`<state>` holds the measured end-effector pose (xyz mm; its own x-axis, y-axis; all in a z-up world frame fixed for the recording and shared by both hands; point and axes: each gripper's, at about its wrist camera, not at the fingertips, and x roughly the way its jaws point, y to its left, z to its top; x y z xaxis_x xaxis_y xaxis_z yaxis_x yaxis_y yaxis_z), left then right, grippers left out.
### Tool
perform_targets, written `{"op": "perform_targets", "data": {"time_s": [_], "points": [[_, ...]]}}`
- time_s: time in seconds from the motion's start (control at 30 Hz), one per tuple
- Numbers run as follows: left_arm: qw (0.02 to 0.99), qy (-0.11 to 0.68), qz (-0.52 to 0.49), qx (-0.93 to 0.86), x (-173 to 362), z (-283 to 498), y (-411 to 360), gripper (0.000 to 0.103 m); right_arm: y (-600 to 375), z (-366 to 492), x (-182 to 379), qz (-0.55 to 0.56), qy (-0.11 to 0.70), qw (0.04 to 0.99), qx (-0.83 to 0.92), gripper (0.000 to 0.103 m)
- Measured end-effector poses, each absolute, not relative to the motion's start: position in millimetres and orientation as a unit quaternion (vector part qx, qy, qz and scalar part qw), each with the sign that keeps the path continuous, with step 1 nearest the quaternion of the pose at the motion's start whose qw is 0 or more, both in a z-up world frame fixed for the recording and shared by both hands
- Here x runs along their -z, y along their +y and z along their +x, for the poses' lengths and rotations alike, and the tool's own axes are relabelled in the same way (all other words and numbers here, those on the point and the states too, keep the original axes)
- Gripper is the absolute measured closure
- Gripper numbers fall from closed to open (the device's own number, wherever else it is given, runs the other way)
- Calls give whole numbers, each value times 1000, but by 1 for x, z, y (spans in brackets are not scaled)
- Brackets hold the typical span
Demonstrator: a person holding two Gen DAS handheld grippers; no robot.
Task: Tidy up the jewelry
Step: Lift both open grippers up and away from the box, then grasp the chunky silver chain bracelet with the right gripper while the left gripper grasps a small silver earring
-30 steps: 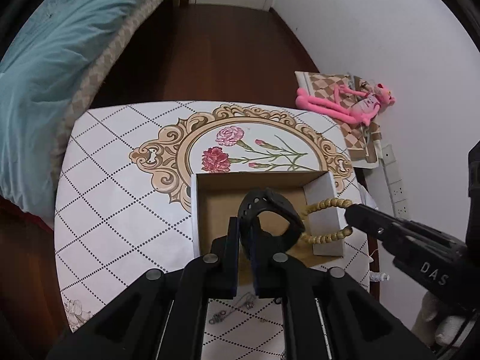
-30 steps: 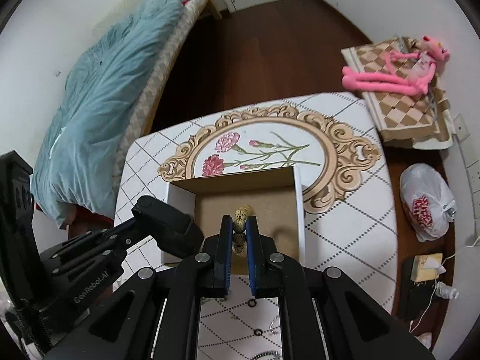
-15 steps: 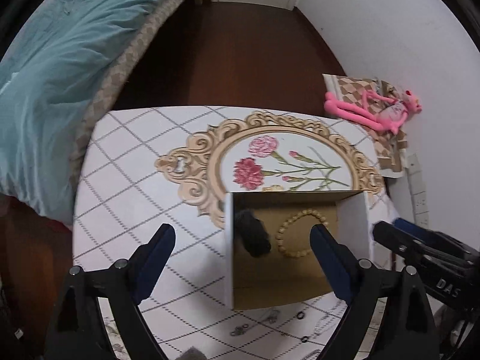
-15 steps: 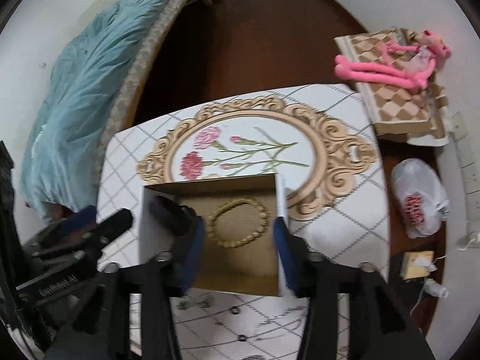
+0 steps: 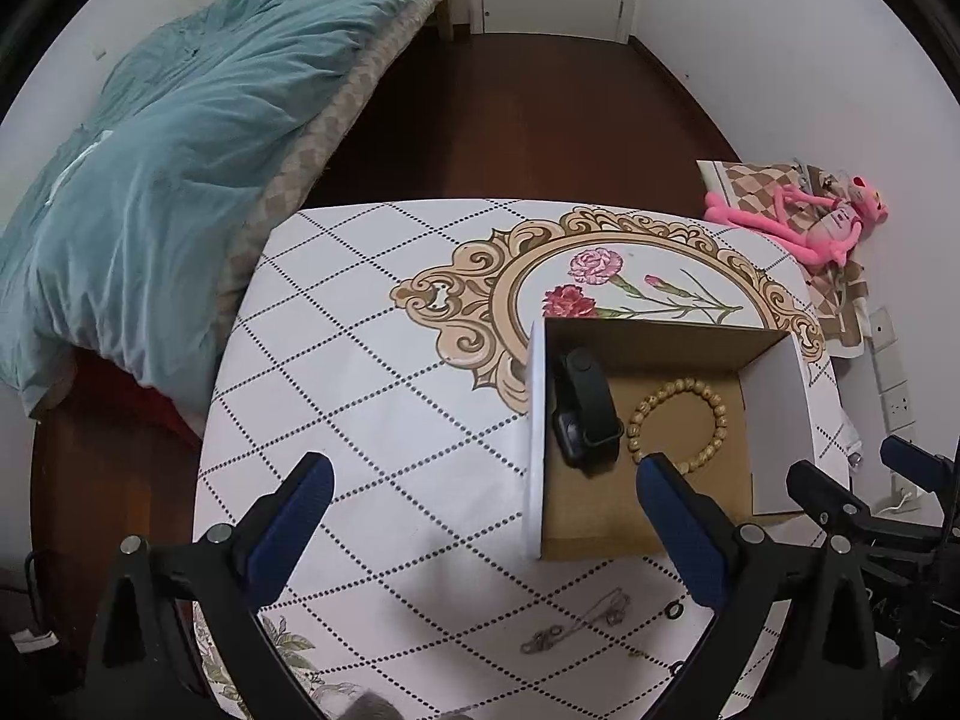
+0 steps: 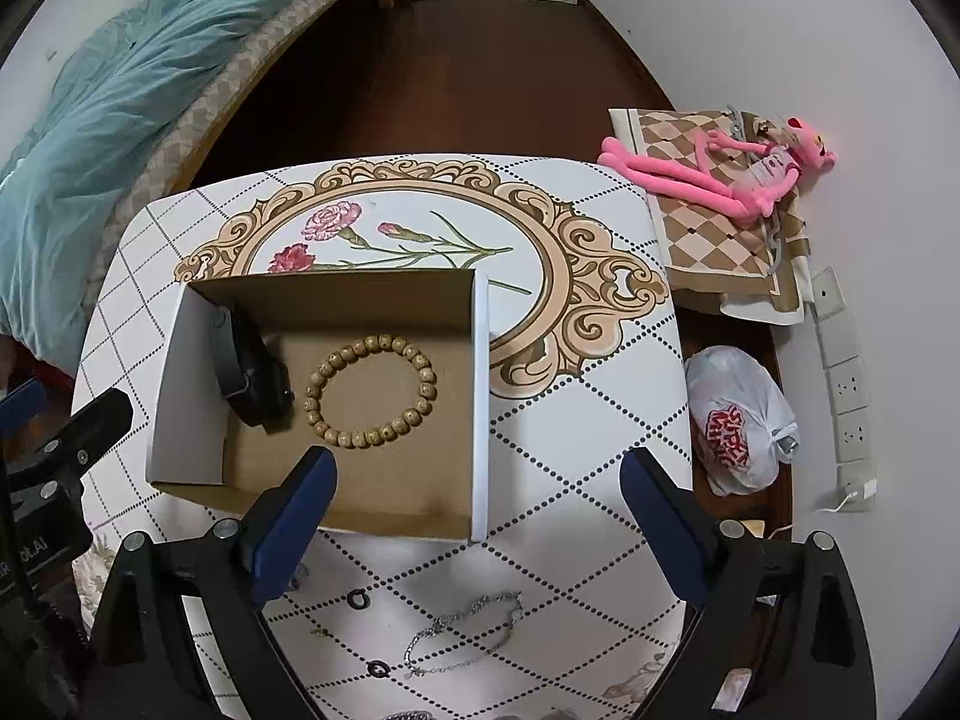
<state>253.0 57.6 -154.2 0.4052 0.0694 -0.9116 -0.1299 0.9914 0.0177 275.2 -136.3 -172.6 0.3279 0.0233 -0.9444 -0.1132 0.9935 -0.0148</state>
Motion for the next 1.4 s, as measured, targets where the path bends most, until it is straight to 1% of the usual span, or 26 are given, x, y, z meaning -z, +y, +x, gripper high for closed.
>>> {"op": "perform_targets", "data": {"time_s": [0.3, 0.8, 0.97, 1.03, 1.1, 1.3, 1.4], "points": [[856, 512, -32, -68, 124, 225, 59, 0, -131, 250, 147, -35, 554, 831, -46, 6], [888, 453, -16, -79, 59, 154, 56, 0, -140, 178, 71, -21, 486, 873, -41, 6], [891, 445, -22, -83, 54, 133, 61, 0, -144, 151, 59, -4, 480, 876, -50, 6], [889, 450, -19, -86, 60, 124, 62, 0, -147, 141, 65, 1, 486, 872, -50, 6], [881, 464, -19, -91, 77, 114, 63, 0, -152, 130, 82, 4, 503, 863, -46, 6], [845, 523, -12, -108, 143, 92, 62, 0, -172, 98, 179, 33, 587, 808, -35, 6], [826, 553, -6, -112, 176, 81, 56, 0, -175, 85, 222, 36, 616, 787, -23, 7]]}}
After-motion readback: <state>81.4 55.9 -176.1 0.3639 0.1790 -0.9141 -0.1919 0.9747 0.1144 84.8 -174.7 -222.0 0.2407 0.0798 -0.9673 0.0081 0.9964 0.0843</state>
